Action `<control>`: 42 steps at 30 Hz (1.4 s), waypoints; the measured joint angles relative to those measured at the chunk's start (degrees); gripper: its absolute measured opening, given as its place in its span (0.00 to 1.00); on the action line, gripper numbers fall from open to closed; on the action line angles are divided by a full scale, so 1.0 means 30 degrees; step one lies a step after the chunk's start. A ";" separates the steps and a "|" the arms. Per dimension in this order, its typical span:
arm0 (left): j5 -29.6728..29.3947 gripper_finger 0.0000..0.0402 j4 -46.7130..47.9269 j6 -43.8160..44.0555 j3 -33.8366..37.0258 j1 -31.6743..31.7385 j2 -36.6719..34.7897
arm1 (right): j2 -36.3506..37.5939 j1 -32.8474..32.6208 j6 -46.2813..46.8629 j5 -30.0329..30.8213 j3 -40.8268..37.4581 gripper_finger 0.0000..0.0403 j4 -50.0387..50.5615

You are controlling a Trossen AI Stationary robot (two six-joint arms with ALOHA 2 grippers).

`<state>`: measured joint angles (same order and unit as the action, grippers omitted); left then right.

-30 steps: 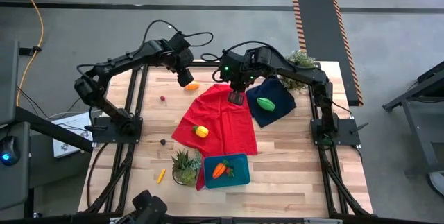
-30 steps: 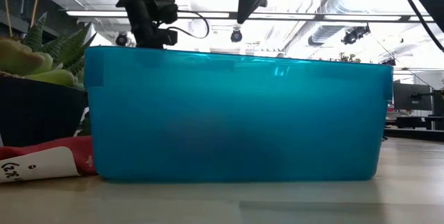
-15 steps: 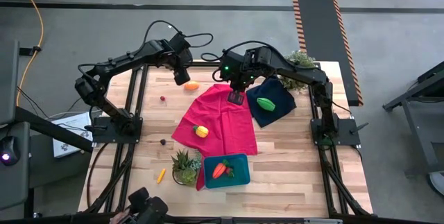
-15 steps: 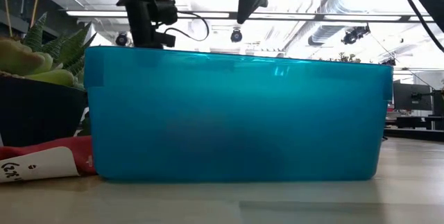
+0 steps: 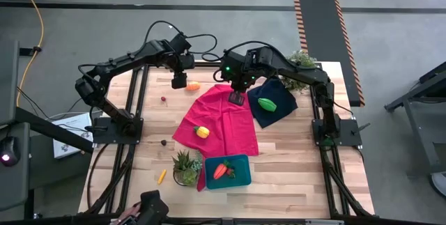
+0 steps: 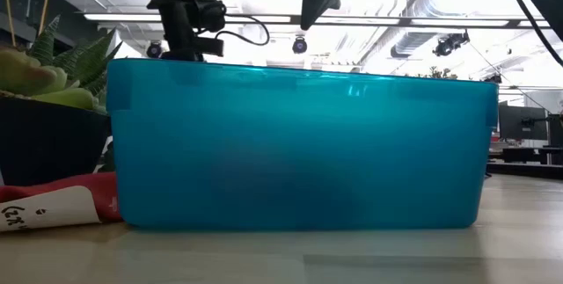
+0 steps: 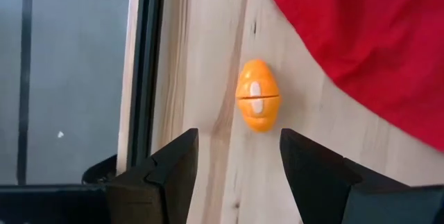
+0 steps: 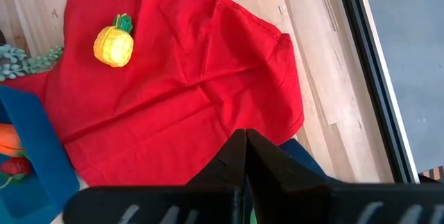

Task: Pick and placing Produce into tupperware
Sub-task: Put the yellow croissant into the blue bin

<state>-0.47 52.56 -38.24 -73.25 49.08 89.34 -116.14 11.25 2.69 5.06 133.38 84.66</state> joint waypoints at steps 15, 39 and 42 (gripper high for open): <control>0.0830 0.48 0.0124 -0.1769 0.0000 0.0000 0.1056 | 0.0000 -0.0007 0.0199 -0.0605 0.0000 0.00 0.0000; 0.1424 0.62 -0.1489 -0.0105 0.0000 0.0029 0.3974 | -0.0001 -0.0556 0.0470 -0.0875 0.0000 0.00 -0.0048; 0.1224 0.68 -0.1684 -0.0101 0.0000 0.0022 0.4301 | -0.0007 -0.0648 0.0548 -0.0896 0.0000 0.00 -0.0270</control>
<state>3.20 47.50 -38.54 -73.25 49.15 102.24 -116.16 9.30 4.33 2.37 133.38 83.85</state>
